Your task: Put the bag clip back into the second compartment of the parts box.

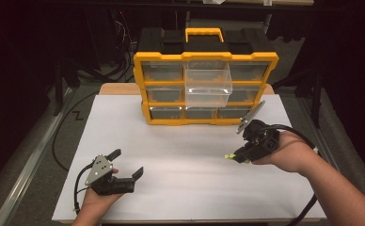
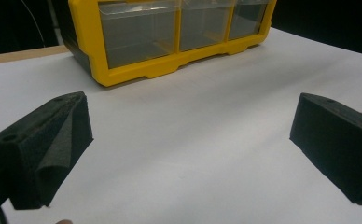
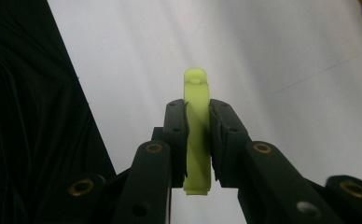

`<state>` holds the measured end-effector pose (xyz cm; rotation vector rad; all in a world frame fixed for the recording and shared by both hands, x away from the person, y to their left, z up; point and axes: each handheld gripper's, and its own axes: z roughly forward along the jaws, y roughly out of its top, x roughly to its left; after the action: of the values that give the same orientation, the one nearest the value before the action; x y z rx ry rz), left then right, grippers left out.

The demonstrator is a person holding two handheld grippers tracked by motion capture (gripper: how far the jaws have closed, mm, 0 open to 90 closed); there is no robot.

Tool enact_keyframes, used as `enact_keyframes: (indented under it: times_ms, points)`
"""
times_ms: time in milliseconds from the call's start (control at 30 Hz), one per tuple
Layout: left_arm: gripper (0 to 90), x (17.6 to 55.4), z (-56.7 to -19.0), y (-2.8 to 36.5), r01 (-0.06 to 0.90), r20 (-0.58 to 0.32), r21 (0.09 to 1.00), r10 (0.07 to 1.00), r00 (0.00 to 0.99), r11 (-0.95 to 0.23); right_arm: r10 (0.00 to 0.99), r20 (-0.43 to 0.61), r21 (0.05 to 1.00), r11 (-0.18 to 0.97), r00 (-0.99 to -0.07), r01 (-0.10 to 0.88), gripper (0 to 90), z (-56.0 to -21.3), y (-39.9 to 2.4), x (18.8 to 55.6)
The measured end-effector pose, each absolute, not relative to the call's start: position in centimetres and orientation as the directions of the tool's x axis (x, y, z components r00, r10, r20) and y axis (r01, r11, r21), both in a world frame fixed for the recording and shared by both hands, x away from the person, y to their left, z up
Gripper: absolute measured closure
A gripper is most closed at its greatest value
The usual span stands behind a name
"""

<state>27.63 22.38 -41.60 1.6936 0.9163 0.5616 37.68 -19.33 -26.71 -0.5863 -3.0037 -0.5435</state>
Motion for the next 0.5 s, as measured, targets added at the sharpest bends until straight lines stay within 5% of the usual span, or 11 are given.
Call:
enact_keyframes:
  times_ms: [500]
  points:
    - [0.5, 27.6, -41.6, 22.4, 0.292, -0.067, 0.946, 0.798, 0.599, -0.139, 0.337, 0.088, 0.325, 0.88, -0.937, 0.347, 79.1, -22.6, -18.5, 38.3]
